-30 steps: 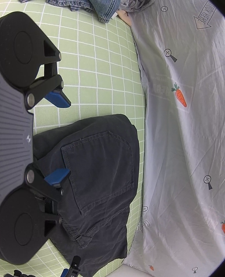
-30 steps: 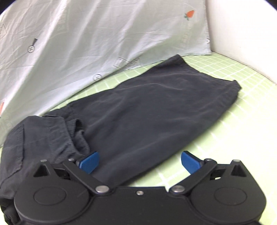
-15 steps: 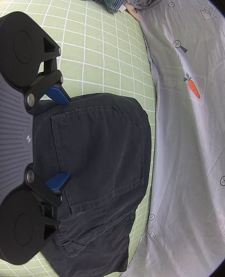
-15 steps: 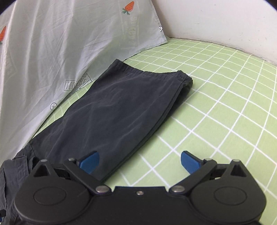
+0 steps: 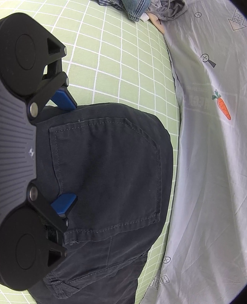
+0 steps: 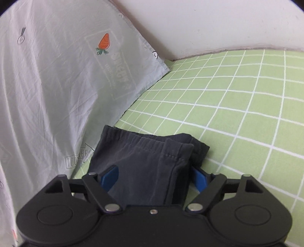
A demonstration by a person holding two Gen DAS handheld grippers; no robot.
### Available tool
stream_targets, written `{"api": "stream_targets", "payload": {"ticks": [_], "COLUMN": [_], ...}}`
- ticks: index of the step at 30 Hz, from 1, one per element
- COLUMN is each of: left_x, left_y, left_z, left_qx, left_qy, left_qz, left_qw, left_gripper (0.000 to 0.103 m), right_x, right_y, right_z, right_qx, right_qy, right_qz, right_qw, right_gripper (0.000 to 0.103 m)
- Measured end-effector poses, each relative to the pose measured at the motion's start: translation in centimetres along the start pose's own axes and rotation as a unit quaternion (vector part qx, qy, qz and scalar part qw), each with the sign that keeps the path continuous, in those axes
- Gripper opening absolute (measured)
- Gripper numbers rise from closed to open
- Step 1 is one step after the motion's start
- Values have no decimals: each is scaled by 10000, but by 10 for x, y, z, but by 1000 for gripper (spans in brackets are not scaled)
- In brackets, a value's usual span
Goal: Fold clothes
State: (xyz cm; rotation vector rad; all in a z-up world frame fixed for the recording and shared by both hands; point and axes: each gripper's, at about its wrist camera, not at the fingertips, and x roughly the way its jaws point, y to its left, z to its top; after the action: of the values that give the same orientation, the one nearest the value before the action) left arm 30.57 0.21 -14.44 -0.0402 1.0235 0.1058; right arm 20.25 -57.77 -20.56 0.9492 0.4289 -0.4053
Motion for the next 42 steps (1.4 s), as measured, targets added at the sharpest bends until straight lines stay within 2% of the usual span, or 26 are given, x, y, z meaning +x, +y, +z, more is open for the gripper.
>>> {"api": "stream_targets", "payload": {"ticks": [2,3,6,8,9,11,13,18,27,32,36,39,42], "left_x": [0,0,1,2,2,3,2,0,-8,-14,-18,-21,-22], "left_y": [-2,-2,-2,-1,0,2,4,5,11,12,13,14,17], "left_z": [0,-1,-1,0,0,0,0,-2,-5,-8,-10,-11,-13], "left_qx": [4,6,-16,-31,-57,-120,-145,-167,-95,17,145,226,287], "left_qy": [-3,-8,8,34,54,99,123,151,163,118,94,80,69], "left_qz": [38,48,45,45,36,11,-25,-67,-178,-250,-294,-339,-415], "left_qw": [10000,10000,10000,10000,10000,9999,9998,9997,9997,9996,9994,9991,9987], "left_gripper": [95,95,96,97,98,99,99,99,99,99,99,99,99], "right_x": [8,11,19,21,22,18,10,-3,-20,-21,-24,-28,-29], "right_y": [-13,-15,-16,-21,-27,-37,-44,-22,57,101,138,165,187], "right_z": [3,2,1,3,3,0,-7,-26,-73,-115,-152,-179,-205], "right_qx": [598,747,925,1322,1646,2283,2868,3502,3701,3900,3872,3739,3596], "right_qy": [58,107,236,295,324,280,143,168,741,1230,1710,2092,2464], "right_qz": [282,345,481,583,665,945,1490,2454,3379,3746,3993,4170,4210], "right_qw": [9978,9966,9943,9891,9836,9686,9462,9038,8622,8321,8133,8016,7955], "right_gripper": [56,43,41,37,27,22,14,13,13,13,12,12,12]}}
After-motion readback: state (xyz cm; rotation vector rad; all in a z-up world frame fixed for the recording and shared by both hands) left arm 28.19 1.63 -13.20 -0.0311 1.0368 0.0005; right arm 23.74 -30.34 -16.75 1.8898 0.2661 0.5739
